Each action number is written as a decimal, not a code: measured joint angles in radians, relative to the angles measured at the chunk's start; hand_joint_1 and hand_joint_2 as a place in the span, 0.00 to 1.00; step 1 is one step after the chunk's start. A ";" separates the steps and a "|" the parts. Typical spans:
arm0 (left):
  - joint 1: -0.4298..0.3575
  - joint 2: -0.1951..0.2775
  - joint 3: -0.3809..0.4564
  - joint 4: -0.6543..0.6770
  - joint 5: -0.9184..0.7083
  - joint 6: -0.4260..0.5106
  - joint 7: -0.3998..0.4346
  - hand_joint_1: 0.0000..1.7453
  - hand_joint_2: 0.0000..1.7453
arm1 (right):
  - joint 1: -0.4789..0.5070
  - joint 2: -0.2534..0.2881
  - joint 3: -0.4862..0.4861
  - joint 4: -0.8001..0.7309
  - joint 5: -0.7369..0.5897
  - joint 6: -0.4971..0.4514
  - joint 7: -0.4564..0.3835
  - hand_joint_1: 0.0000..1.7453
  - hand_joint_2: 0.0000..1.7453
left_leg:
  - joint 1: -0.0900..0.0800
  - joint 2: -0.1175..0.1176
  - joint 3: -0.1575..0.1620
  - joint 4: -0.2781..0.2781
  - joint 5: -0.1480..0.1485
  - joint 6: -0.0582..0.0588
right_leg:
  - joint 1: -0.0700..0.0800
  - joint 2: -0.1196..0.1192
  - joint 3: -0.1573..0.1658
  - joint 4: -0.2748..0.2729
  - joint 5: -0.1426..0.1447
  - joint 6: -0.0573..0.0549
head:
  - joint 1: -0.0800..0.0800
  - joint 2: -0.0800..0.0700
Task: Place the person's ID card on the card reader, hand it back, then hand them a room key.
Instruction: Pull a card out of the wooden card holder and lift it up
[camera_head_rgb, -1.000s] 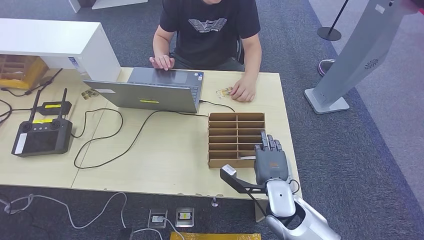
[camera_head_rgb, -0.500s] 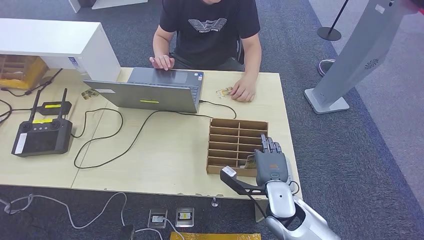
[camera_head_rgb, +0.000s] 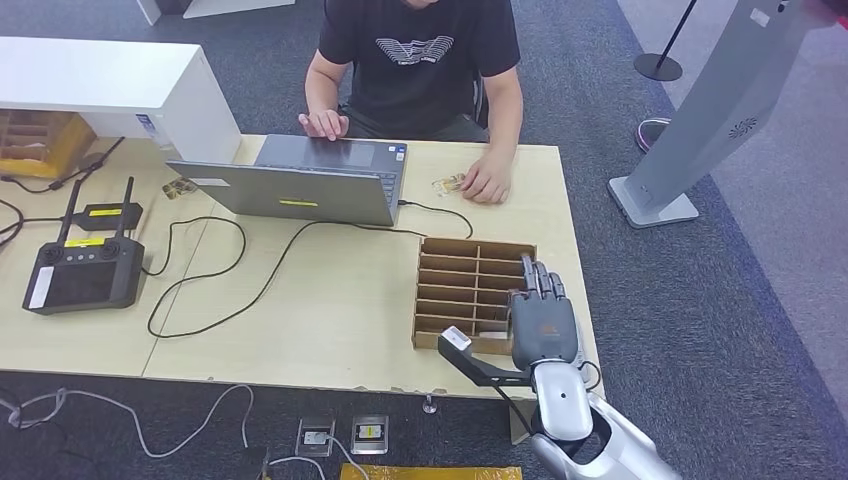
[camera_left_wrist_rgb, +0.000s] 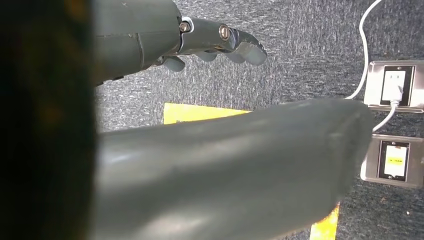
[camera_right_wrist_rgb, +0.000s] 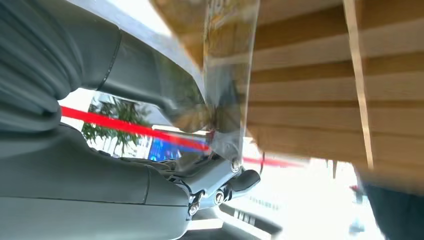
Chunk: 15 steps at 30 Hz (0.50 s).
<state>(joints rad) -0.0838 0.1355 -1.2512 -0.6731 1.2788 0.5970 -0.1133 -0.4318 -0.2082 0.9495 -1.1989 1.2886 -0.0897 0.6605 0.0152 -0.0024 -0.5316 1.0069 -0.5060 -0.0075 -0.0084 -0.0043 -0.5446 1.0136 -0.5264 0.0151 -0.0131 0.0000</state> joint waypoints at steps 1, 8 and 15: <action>0.002 0.002 0.000 -0.007 0.001 0.007 -0.003 0.00 0.00 | 0.000 0.000 -0.005 -0.020 0.026 -0.022 0.000 1.00 1.00 | 0.000 0.000 0.000 0.000 0.000 0.000 | 0.000 0.000 0.000 0.000 0.000 0.000 | 0.000 0.000; 0.009 0.009 0.000 -0.043 0.001 0.033 -0.033 0.00 0.00 | -0.014 -0.005 -0.056 -0.229 0.219 -0.159 0.000 1.00 1.00 | 0.000 0.000 0.000 0.000 0.000 0.000 | 0.000 0.000 0.000 0.000 0.000 0.000 | 0.000 0.000; -0.004 0.009 0.000 -0.049 -0.025 0.011 -0.034 0.00 0.00 | -0.030 -0.023 -0.095 -0.378 0.261 -0.132 -0.001 1.00 1.00 | 0.000 0.000 0.000 0.000 0.000 0.000 | 0.000 0.000 0.000 0.000 0.000 0.000 | 0.000 0.000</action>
<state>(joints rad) -0.0880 0.1442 -1.2512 -0.7224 1.2540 0.6076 -0.1472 -0.4617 -0.2312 0.8541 -1.5768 1.5500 -0.2212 0.6598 0.0151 -0.0021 -0.5312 1.0070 -0.5060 -0.0075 -0.0086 -0.0039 -0.5445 1.0135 -0.5263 0.0151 -0.0131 0.0000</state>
